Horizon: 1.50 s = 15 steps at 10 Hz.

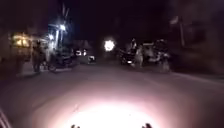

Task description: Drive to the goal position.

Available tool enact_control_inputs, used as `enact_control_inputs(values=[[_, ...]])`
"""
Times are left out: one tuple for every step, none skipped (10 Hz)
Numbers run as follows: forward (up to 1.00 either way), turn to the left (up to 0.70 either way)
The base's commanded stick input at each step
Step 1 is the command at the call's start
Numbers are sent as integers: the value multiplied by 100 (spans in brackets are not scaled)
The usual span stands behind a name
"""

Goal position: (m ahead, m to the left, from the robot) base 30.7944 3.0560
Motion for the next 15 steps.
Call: enact_control_inputs(values=[[85,0],[85,0],[85,0],[85,0],[85,0],[85,0],[85,0],[85,0],[85,-17],[85,-34],[85,-30],[85,-5],[85,0],[85,0],[85,0]])
